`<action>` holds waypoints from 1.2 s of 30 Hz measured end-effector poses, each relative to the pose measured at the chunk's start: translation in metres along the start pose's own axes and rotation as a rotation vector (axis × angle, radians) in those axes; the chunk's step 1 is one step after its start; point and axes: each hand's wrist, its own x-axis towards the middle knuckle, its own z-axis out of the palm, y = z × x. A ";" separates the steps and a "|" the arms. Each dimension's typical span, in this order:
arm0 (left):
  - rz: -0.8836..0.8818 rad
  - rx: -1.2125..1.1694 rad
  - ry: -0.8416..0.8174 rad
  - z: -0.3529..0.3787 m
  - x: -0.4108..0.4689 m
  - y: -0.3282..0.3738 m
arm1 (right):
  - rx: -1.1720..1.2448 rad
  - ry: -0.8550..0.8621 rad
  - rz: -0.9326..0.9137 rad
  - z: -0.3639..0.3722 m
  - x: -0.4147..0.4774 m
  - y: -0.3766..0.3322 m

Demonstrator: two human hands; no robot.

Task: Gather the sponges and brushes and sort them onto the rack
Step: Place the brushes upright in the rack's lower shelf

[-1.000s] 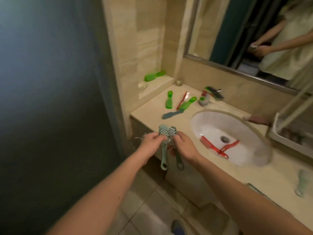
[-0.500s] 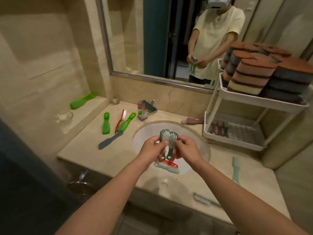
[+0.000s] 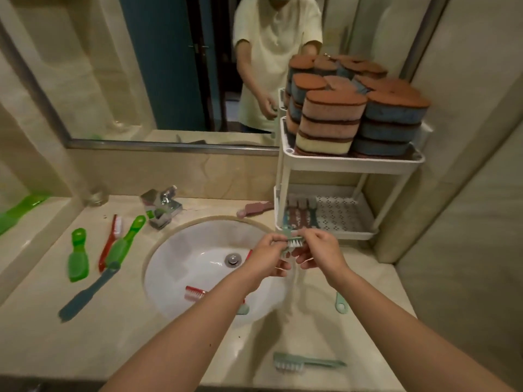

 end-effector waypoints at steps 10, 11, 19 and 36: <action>0.119 0.269 -0.228 0.011 0.038 0.018 | 0.039 0.224 0.110 -0.019 0.012 -0.008; 0.127 0.280 -0.229 0.011 0.042 0.020 | 0.052 0.235 0.118 -0.019 0.016 -0.009; 0.113 0.277 -0.162 0.027 0.078 0.030 | -0.028 0.196 0.095 -0.036 0.067 -0.016; 0.010 0.449 0.254 0.081 0.178 0.035 | -0.299 -0.135 0.222 -0.064 0.198 0.011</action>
